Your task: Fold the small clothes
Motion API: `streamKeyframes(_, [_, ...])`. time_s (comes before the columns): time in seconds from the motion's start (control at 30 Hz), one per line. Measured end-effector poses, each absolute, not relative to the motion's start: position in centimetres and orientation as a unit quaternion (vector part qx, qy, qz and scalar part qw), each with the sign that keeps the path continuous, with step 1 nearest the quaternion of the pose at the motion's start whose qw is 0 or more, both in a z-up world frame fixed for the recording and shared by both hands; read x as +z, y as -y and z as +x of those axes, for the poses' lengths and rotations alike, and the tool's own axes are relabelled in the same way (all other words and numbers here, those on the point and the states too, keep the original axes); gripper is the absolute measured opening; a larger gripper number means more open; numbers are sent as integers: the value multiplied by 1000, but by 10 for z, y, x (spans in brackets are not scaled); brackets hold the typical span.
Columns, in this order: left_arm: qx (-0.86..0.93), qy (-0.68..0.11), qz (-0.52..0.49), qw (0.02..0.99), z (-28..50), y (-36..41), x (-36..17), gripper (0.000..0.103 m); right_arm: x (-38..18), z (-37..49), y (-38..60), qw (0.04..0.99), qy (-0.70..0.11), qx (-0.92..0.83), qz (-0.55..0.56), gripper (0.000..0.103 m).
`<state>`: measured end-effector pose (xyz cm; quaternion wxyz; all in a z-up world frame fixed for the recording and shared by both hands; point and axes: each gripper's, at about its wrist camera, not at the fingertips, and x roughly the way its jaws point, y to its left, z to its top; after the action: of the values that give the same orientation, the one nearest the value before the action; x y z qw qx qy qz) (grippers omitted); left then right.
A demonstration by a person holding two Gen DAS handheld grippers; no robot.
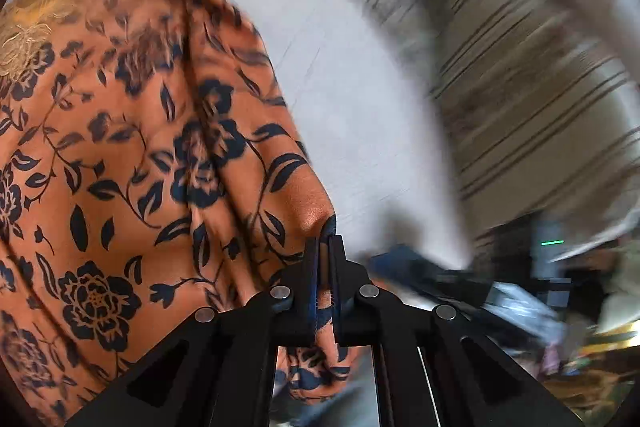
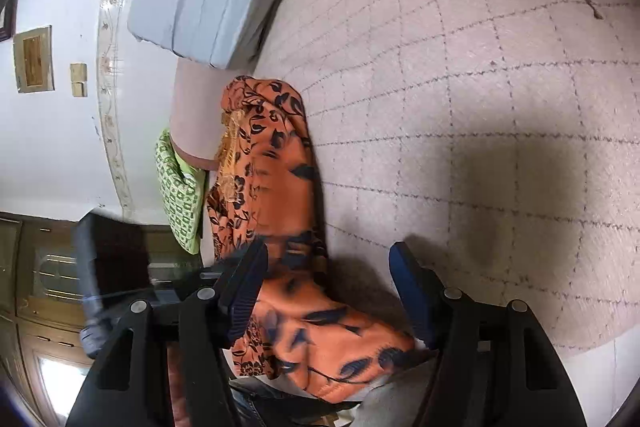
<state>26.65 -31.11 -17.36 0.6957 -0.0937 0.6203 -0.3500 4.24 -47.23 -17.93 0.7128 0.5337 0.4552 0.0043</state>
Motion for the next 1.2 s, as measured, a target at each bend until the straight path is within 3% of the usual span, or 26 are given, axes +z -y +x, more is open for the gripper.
streamKeyframes(0.13, [-389,-593,-236,664,265,236,-167,4,-173,58,464,714,-453,31,533,66])
streamKeyframes(0.4, [-263,-620,-263,691,261,123,-242,10,-162,110,410,727,-478,87,485,66])
streamKeyframes(0.47, [-261,-608,-242,709,253,125,-232,13,-162,119,406,731,-486,86,471,66])
streamKeyframes(0.57, [-280,-574,-190,746,246,146,-202,43,-155,137,407,743,-493,70,447,66])
streamKeyframes(0.6, [-287,-561,-161,759,245,162,-194,47,-152,142,410,746,-492,63,444,66])
streamKeyframes(0.7, [-305,-541,-58,781,229,206,-174,47,-141,158,434,756,-467,13,459,65])
streamKeyframes(0.8, [-294,-566,43,769,218,244,-187,47,-145,156,451,756,-434,-14,490,64])
streamKeyframes(0.83, [-286,-579,69,761,217,253,-198,46,-149,153,451,755,-424,-10,500,63])
streamKeyframes(0.9, [-272,-592,70,756,223,255,-218,3,-163,150,445,757,-427,1,494,61])
streamKeyframes(1.0, [-318,-594,-76,735,233,223,-217,2,-180,156,432,745,-463,7,479,39])
streamKeyframes(1.07, [-349,-571,-187,719,235,189,-206,2,-184,162,425,743,-465,26,481,38])
streamKeyframes(1.2, [-276,-567,-218,744,241,143,-211,1,-196,174,405,741,-501,20,447,38])
